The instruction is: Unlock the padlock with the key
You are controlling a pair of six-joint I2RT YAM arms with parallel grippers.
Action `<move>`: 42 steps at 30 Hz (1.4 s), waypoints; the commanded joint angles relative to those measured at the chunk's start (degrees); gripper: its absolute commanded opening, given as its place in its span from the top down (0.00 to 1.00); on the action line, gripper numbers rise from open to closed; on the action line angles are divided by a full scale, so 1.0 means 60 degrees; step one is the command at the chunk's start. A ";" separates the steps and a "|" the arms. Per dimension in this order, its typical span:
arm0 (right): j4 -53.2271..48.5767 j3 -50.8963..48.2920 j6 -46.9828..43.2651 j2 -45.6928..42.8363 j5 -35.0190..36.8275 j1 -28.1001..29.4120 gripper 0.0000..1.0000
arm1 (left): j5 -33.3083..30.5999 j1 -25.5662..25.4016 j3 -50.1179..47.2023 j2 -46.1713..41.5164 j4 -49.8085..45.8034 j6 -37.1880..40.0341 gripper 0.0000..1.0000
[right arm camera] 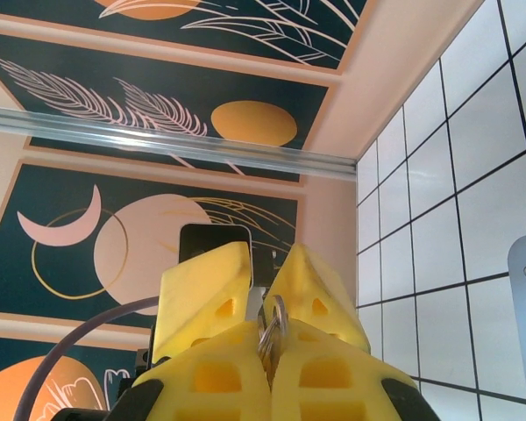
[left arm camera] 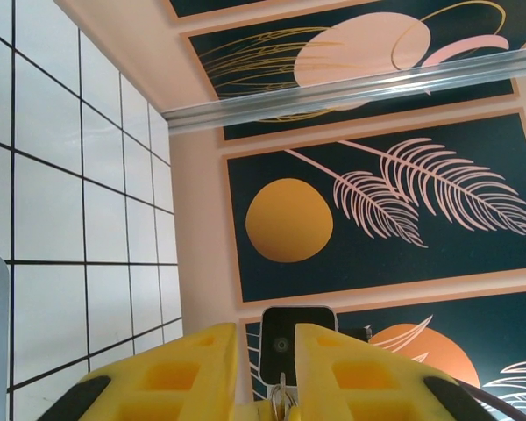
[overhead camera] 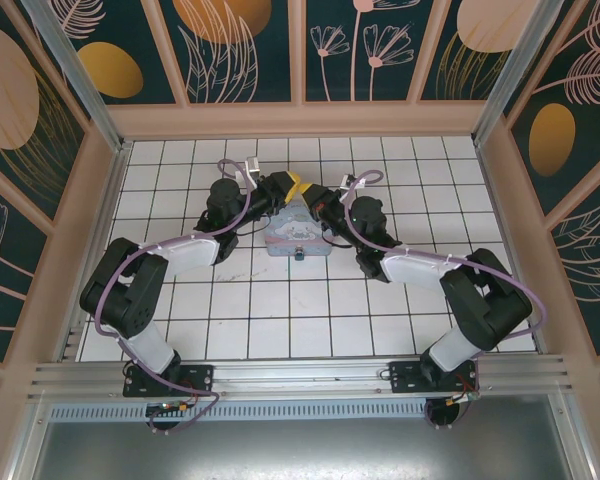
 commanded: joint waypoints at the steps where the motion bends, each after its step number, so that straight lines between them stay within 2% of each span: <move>1: 0.0598 0.0235 0.0105 0.0127 0.0041 0.0109 1.00 | -0.0093 -0.0042 0.0002 0.0097 0.0477 -0.0063 0.76; 8: 0.0639 0.0219 0.0138 0.0161 0.0056 0.0123 1.00 | -0.0125 -0.0042 0.0010 0.0128 0.0524 -0.0088 0.89; 11: 0.0611 0.0181 0.0138 0.0153 0.0067 0.0123 1.00 | -0.0161 -0.0042 0.0034 0.0141 0.0540 -0.0092 0.99; 14: 0.0477 0.0082 0.0082 0.0037 0.0056 0.0094 0.99 | -0.0162 -0.0042 0.0055 0.0136 0.0482 0.0026 1.00; 15: 0.0364 -0.0004 0.0047 -0.0049 0.0070 0.0066 0.87 | -0.0170 -0.0034 0.0069 0.0140 0.0424 0.0152 1.00; 17: -0.0078 -0.0234 -0.0119 -0.0400 0.0140 -0.0006 0.35 | -0.0198 -0.0024 0.0175 0.0099 0.0043 0.0624 1.00; 19: -0.0940 -0.0365 -0.0476 -0.0853 0.0227 -0.0094 0.04 | -0.0268 -0.0027 0.0291 -0.0008 -0.0458 0.1182 1.00; 20: -0.1519 -0.0407 -0.0757 -0.1145 0.0306 -0.0145 0.01 | -0.0321 -0.0009 0.0350 -0.0086 -0.0713 0.1434 1.00; 25: -0.4721 -0.0157 -0.2313 -0.2398 0.1066 -0.0418 0.01 | -0.0416 0.0019 0.0638 -0.0351 -0.1585 0.2489 1.00; 29: -0.7822 0.0847 -0.3669 -0.2753 0.2425 -0.0594 0.01 | -0.0316 0.0023 0.0877 -0.0483 -0.2170 0.3262 1.00; 32: -0.9365 0.1581 -0.4458 -0.2692 0.3488 -0.0711 0.01 | -0.0154 0.0028 0.1293 -0.0559 -0.2458 0.3862 1.00; 36: -1.0481 0.2245 -0.5565 -0.2576 0.4837 -0.0795 0.01 | -0.0009 0.0018 0.1557 -0.0656 -0.2803 0.4444 1.00; 39: -1.0713 0.2434 -0.6331 -0.2494 0.5628 -0.0831 0.01 | 0.0073 0.0019 0.1648 -0.0689 -0.2822 0.4554 1.00; 42: -1.0884 0.2519 -0.6494 -0.2356 0.6491 -0.0938 0.01 | 0.0120 0.0033 0.1734 -0.0707 -0.2888 0.4623 1.00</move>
